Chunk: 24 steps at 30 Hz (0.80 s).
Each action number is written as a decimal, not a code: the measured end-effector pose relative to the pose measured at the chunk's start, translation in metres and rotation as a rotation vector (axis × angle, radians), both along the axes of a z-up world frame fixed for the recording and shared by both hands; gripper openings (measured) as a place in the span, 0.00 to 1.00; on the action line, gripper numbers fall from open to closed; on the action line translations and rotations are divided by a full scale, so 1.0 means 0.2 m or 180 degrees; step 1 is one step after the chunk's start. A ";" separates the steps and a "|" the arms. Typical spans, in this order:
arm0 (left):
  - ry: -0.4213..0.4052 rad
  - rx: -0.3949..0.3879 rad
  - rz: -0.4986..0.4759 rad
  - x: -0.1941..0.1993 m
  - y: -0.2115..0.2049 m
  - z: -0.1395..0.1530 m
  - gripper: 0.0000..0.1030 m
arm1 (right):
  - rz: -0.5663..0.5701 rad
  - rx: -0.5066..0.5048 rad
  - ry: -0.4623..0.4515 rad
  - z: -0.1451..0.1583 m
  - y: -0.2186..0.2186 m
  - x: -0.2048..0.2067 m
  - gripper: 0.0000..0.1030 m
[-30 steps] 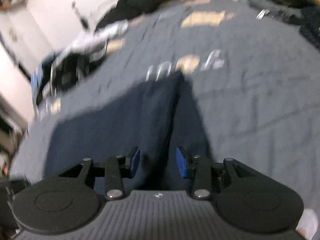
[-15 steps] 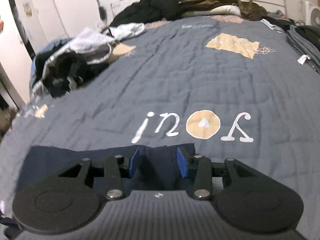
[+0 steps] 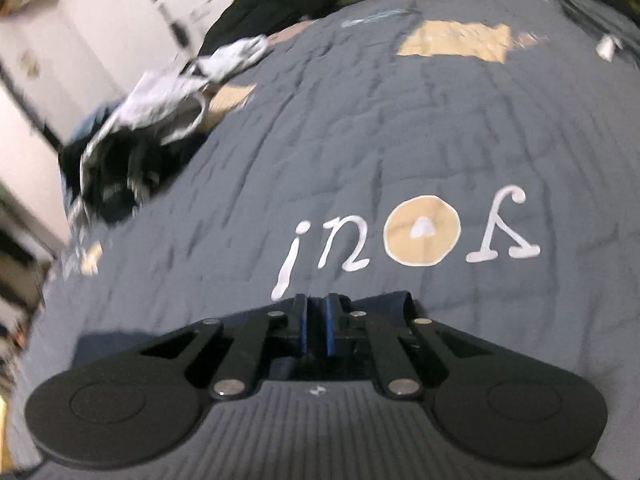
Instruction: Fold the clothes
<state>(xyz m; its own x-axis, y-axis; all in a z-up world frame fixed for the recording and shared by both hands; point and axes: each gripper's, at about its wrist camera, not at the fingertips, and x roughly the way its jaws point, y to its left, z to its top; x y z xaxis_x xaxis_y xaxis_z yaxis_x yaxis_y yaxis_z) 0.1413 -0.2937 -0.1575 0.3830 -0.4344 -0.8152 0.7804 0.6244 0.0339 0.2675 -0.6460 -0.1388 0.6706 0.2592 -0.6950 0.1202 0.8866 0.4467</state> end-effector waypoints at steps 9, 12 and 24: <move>0.0048 -0.0028 -0.0003 0.02 0.01 0.00 0.64 | 0.0106 -0.0241 0.0224 0.06 -0.04 -0.05 0.15; 0.0093 -0.0104 0.0038 0.03 0.02 0.03 0.64 | 0.0070 -0.0321 0.0079 0.18 -0.03 -0.21 0.16; 0.0559 -0.1578 0.0800 0.16 0.18 0.16 0.65 | 0.0230 0.0767 0.0113 -0.05 0.39 -0.71 0.24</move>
